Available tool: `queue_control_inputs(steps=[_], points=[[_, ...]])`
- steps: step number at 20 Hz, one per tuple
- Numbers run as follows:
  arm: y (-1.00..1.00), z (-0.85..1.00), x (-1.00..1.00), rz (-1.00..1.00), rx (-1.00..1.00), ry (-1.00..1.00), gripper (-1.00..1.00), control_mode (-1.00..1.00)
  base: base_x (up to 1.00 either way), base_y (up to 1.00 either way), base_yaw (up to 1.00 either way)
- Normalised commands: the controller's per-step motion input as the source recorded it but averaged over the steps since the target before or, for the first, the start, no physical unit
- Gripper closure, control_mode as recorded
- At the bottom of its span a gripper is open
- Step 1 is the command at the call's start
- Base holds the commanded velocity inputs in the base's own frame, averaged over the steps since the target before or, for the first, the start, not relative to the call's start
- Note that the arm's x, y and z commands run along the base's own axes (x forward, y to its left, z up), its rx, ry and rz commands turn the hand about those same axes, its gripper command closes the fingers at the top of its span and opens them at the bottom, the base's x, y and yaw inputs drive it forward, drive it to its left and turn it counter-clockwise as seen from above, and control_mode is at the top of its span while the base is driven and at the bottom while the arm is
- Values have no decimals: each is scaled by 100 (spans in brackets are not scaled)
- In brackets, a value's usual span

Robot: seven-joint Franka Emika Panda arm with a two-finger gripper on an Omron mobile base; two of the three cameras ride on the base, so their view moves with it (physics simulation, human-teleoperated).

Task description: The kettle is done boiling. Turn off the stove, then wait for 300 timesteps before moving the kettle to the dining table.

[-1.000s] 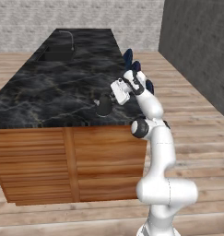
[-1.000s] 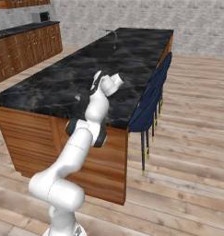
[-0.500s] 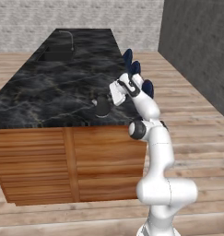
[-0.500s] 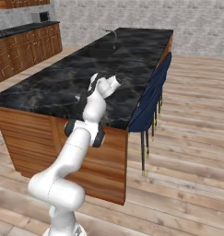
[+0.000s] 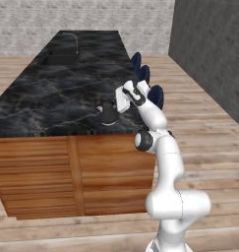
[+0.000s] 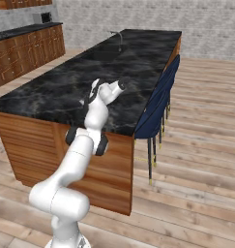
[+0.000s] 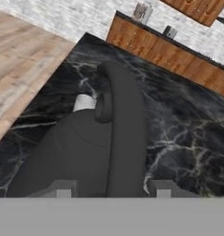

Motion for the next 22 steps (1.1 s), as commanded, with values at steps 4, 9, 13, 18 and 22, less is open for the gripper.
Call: queue_control_inputs(steps=[4, 9, 13, 18, 22], points=[[-13, -6, 33, 0, 0, 1, -100, -100, 0, 0, 0], [-25, -3, 37, 0, 0, 1, -100, -100, 0, 0, 0], [-34, -2, 39, 1, 0, 1, -100, -100, 0, 0, 0], [-32, -2, 30, 2, 0, 2, -100, -100, 0, 0, 0], [-19, -4, 27, 3, 0, 4, -100, -100, 0, 0, 0]])
